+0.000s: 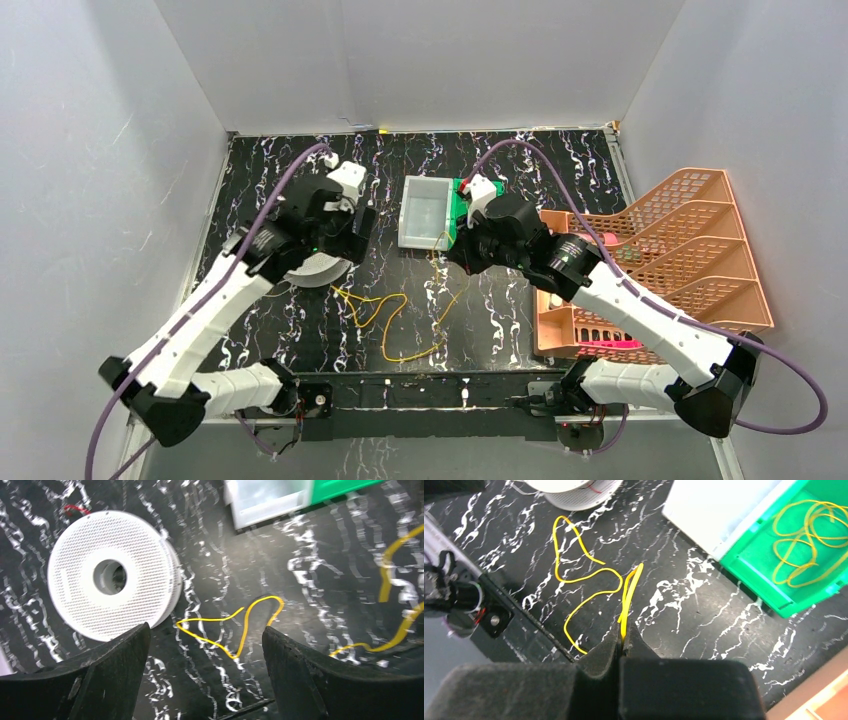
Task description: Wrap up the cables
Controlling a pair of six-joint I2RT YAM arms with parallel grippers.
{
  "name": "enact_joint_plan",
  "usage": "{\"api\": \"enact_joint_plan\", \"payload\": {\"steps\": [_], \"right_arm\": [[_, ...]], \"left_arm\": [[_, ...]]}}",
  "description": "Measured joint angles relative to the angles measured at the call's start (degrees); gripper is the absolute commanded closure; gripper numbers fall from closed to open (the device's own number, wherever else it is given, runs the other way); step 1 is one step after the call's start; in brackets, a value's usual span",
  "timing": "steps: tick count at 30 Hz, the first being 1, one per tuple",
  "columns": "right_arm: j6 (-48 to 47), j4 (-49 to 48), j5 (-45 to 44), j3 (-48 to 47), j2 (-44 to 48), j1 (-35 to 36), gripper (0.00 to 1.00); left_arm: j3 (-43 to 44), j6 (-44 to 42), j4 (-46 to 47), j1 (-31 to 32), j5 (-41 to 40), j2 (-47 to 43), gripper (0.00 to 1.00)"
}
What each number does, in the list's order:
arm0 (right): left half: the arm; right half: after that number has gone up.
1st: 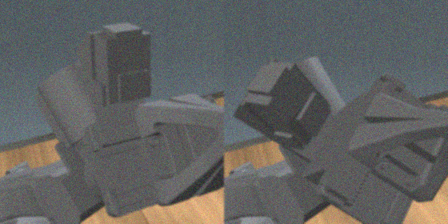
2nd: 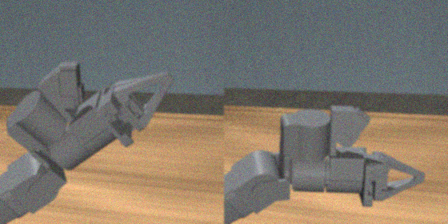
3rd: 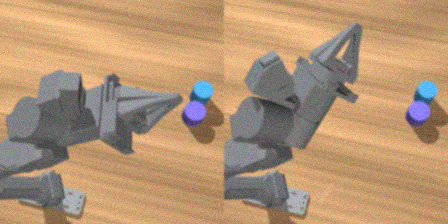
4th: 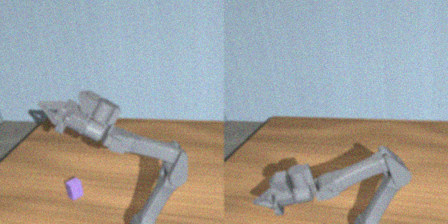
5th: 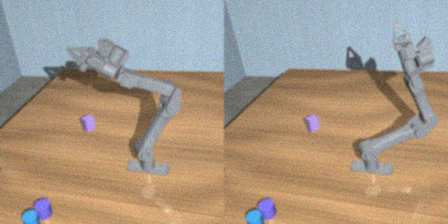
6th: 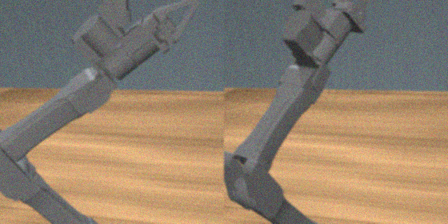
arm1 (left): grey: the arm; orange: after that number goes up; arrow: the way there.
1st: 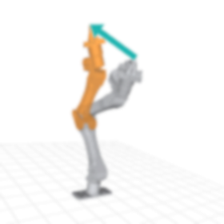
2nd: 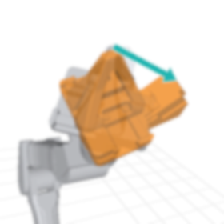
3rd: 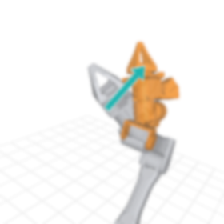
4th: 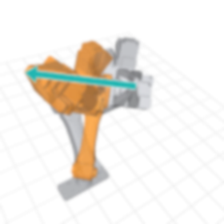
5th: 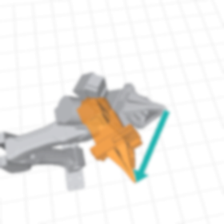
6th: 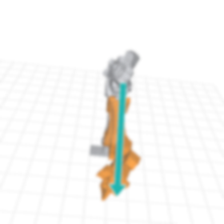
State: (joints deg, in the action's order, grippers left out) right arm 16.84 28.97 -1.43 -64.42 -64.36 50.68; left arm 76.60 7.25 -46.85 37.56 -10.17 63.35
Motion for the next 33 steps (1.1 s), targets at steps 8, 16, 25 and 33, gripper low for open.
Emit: {"api": "enact_joint_plan", "payload": {"steps": [8,16,25,33], "right_arm": [[3.30,-0.42,-6.67,3.30,0.15,-1.27,1.00],[5.73,-1.03,-5.66,10.60,2.05,-4.35,1.00],[6.58,-4.20,-0.92,15.15,5.16,-6.75,1.00],[7.28,-6.27,2.99,17.62,7.34,-7.21,1.00]], "left_arm": [[-3.54,-1.53,2.01,0.02,-14.34,9.33,0.09],[-5.05,-0.85,4.87,0.35,-26.47,24.11,0.07],[-5.42,0.28,5.90,1.53,-37.13,37.16,0.06],[-5.40,0.17,6.97,1.60,-42.40,44.81,0.14]]}}
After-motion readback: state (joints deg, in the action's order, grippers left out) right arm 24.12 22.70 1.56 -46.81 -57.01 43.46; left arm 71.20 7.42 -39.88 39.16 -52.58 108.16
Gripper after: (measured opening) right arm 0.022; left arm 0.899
